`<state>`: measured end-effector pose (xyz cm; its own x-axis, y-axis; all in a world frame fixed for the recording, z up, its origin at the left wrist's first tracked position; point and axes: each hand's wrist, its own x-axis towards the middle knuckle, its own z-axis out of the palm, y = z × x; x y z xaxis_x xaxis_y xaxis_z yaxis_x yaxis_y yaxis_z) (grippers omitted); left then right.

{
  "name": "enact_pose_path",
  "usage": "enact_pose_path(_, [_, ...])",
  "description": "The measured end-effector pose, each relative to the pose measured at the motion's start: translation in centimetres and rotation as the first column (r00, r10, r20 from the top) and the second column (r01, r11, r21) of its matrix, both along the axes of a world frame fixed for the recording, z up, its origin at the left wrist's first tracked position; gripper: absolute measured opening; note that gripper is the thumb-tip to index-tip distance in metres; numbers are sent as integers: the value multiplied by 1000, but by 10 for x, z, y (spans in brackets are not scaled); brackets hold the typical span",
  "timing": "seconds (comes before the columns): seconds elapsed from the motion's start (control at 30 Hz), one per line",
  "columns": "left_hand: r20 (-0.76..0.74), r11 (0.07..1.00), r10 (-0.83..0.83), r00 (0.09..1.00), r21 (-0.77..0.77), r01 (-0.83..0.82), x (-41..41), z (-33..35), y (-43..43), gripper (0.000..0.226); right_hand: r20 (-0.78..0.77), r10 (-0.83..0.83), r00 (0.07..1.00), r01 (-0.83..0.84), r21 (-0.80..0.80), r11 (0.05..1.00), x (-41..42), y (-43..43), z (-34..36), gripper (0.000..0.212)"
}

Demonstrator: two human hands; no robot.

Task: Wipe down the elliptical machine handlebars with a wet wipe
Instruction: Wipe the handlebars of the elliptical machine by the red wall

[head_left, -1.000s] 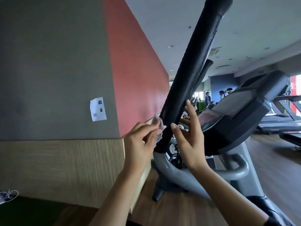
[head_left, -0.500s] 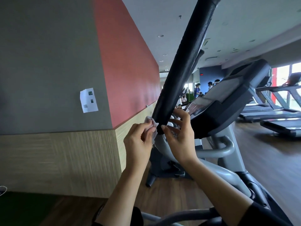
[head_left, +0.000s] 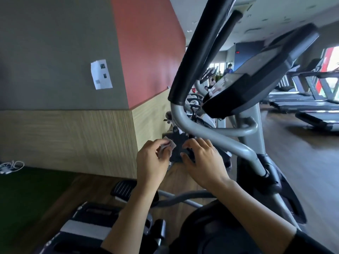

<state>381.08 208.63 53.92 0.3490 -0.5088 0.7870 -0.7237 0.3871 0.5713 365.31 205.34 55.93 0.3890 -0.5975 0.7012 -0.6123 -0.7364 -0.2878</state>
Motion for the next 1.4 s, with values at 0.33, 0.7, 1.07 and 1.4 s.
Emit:
enact_pose_path(0.33, [58,965,87,994,243,-99,38,-60,27,7,-181,-20,983,51,168,984,50,19,-60,30])
enact_pose_path(0.7, [22,984,-76,997,163,71,147,-51,-29,16,-1,-292,956,291,97,952,162,-16,-55,31])
enact_pose_path(1.07, [4,910,-401,916,113,398,164,7,-115,13,199,-528,825,546,-41,837,187,-75,-12,51])
enact_pose_path(1.4, [9,875,-462,887,-162,457,124,80,-197,22,480,-479,735,505,85,859,178,-127,33,53])
